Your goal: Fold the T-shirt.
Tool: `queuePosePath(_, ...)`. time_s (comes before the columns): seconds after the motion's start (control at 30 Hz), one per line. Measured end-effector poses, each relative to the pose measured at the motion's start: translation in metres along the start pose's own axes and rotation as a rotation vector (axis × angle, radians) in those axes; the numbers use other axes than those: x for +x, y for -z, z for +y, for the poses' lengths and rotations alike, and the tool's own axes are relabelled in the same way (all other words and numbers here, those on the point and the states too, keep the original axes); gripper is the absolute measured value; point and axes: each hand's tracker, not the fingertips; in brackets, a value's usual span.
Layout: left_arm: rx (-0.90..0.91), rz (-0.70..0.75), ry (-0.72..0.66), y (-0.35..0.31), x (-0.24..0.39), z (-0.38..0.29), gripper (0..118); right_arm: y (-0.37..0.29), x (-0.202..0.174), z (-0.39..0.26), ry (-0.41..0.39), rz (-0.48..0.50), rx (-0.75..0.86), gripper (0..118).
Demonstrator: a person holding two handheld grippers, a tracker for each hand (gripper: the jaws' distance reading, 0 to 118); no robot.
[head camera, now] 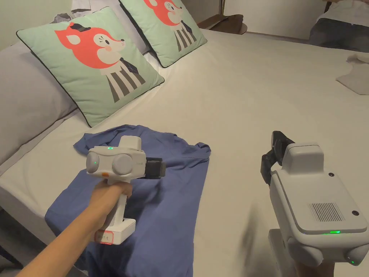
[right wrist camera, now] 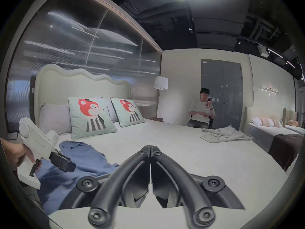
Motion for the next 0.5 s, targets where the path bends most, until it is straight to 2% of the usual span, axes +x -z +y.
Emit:
queuePosePath(0.13, -0.056, -0.002, -0.032, 0.029, -0.001, -0.007, 108, 0.003, 0.014, -0.008, 0.007, -0.028, -0.028, 0)
queuePosePath(0.17, -0.062, 0.006, -0.037, 0.035, -0.001, -0.01, 102, 0.003, 0.016, -0.01, 0.009, -0.032, -0.032, 0)
queuePosePath(0.2, -0.074, 0.012, -0.039, 0.04, 0.001, -0.013, 89, 0.003, 0.019, -0.011, 0.011, -0.038, -0.036, 0)
queuePosePath(0.23, -0.09, 0.012, -0.02, 0.032, 0.009, -0.02, 70, 0.002, 0.021, -0.012, 0.012, -0.043, -0.039, 0)
queuePosePath(0.27, -0.107, 0.017, -0.006, 0.034, 0.012, -0.023, 62, 0.001, 0.023, -0.013, 0.012, -0.048, -0.041, 0)
queuePosePath(0.33, -0.077, 0.039, 0.033, 0.031, 0.019, -0.031, 57, 0.0, 0.027, -0.016, 0.014, -0.055, -0.044, 0)
queuePosePath(0.43, -0.073, 0.024, 0.041, 0.03, 0.02, -0.028, 9, -0.001, 0.03, -0.017, 0.019, -0.061, -0.052, 0)
queuePosePath(0.5, -0.054, 0.03, 0.037, 0.015, 0.025, -0.029, 5, -0.002, 0.031, -0.017, 0.028, -0.062, -0.053, 0)
